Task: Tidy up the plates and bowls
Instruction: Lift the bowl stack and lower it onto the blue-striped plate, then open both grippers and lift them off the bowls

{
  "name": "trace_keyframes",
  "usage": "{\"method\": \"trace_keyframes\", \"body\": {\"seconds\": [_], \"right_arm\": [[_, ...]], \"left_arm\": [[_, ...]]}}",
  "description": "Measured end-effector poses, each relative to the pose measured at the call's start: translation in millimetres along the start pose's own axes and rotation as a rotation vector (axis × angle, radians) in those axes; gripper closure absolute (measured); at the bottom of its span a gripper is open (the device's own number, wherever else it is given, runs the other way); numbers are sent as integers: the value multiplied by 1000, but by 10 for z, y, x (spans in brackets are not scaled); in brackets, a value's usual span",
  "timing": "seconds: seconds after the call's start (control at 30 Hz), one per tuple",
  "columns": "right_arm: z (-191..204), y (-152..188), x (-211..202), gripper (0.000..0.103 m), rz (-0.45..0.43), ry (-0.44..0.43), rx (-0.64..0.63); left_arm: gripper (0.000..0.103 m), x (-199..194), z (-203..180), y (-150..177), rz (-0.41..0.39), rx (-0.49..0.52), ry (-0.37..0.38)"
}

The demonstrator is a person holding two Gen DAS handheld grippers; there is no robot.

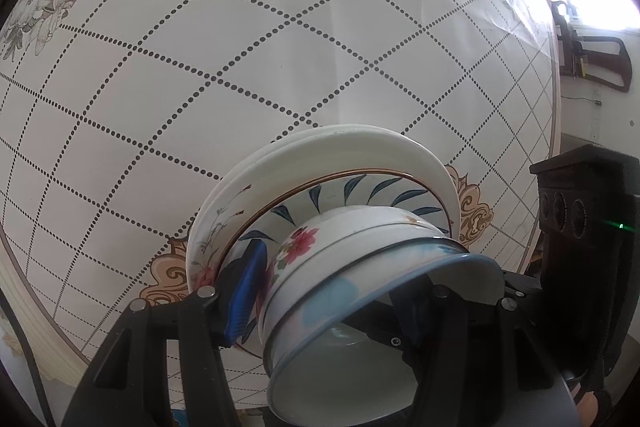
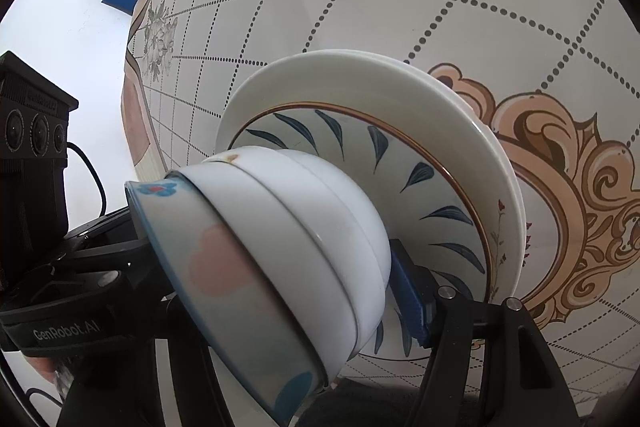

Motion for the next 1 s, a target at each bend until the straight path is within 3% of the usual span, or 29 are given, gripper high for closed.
{"method": "trace_keyframes", "body": {"seconds": [0.2, 0.37, 0.73, 0.87, 1.0], "right_arm": [[-25, -3, -46, 34, 12, -6, 14], [-44, 29, -235, 34, -15, 28, -11], [157, 370, -958, 30, -232, 398, -236], [240, 595, -1188, 27, -309, 493, -287], [360, 863, -1295, 26, -362, 546, -323]], "left_arm": [[47, -67, 118, 11, 5, -52, 32], [47, -238, 162, 71, -41, -68, 9], [46, -1005, 286, 518, -336, -76, -194], [43, -1256, 285, 767, -433, -90, -255], [19, -1464, 229, 1043, -515, -72, -323]]}}
Point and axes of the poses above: each gripper's, at about its wrist camera, not at the fingertips, and x roughly the way its jaws point, z to its left, y to its underside, the point moved 8 cm from there along x, roughly the way its jaws point, and after that the axes turned 1 degree about z, right-handed, at the moved point
